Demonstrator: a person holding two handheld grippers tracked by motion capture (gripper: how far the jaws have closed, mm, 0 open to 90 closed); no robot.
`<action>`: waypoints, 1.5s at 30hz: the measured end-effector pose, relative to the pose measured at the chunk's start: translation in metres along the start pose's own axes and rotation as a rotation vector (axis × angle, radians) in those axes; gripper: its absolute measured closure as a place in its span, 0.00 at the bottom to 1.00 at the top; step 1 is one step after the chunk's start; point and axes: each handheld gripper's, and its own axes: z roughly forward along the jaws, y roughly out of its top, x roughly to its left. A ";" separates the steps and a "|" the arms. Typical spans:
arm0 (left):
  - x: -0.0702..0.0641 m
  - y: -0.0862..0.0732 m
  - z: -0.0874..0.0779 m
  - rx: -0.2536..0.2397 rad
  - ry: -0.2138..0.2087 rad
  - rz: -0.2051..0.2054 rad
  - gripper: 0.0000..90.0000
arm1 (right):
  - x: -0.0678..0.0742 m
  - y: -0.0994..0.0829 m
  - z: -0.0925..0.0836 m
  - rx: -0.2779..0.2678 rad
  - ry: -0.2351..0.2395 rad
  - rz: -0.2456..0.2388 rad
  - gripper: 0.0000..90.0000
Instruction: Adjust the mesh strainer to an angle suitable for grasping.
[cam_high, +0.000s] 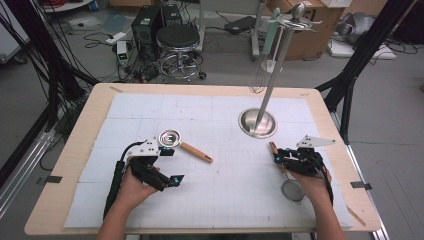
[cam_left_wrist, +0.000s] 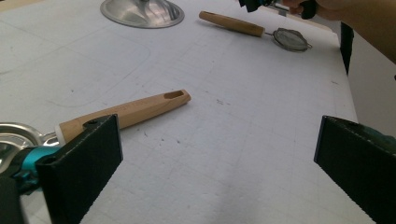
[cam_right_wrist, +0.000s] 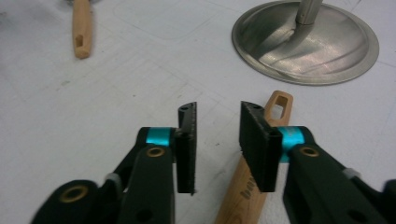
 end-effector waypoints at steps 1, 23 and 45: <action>0.000 0.000 0.000 -0.002 -0.001 -0.004 0.02 | -0.001 0.000 0.002 0.002 -0.003 0.004 0.82; 0.001 0.001 0.000 -0.016 -0.013 0.000 0.02 | -0.034 -0.003 0.035 0.179 -0.076 0.058 0.99; -0.001 0.003 0.007 -0.002 -0.020 0.004 0.02 | -0.010 0.019 0.042 0.271 -0.024 -0.080 0.99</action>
